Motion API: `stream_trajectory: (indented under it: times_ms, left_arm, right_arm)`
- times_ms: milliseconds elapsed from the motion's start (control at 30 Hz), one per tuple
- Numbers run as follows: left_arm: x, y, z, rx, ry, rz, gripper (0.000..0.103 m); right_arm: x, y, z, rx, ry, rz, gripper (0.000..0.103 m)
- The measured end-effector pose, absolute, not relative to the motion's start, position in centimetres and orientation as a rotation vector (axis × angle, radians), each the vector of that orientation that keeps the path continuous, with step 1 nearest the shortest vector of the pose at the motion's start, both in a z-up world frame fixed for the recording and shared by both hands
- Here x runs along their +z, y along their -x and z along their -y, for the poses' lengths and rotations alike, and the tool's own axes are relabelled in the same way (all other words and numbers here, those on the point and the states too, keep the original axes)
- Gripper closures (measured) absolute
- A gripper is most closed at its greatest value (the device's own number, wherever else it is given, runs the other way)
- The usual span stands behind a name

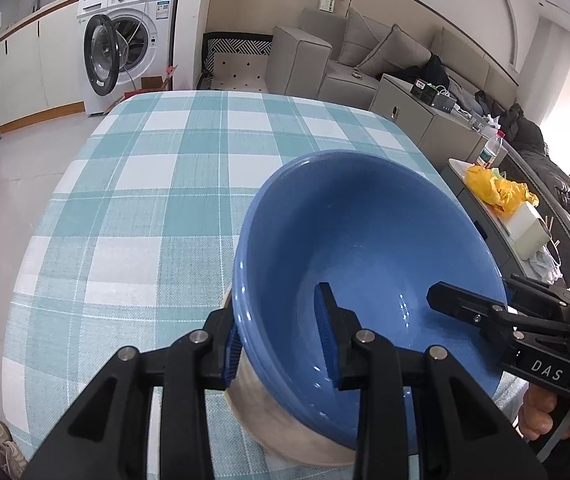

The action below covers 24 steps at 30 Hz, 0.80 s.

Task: Organize plates and bowls
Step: 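Lower the nested bowls onto the beige plates with both grippers, then open both grippers and pull them back from the stack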

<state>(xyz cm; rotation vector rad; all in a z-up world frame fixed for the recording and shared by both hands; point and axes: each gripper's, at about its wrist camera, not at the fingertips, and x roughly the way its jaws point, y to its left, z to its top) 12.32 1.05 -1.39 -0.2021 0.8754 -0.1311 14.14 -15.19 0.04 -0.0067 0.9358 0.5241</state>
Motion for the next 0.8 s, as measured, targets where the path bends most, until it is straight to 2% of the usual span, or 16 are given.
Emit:
stream_trajectory:
  times_ms: [667, 800]
  left_arm:
    - [-1.5, -13.5, -1.2, -0.117, 0.189, -0.861, 0.072]
    - [-1.5, -13.4, -1.5, -0.129, 0.211, -0.867, 0.067]
  right_arm:
    - [0.1, -15.0, 14.7, 0.508, 0.019, -0.908, 0.067]
    - [0.1, -14.9, 14.9, 0.52, 0.006, -0.904, 0.066]
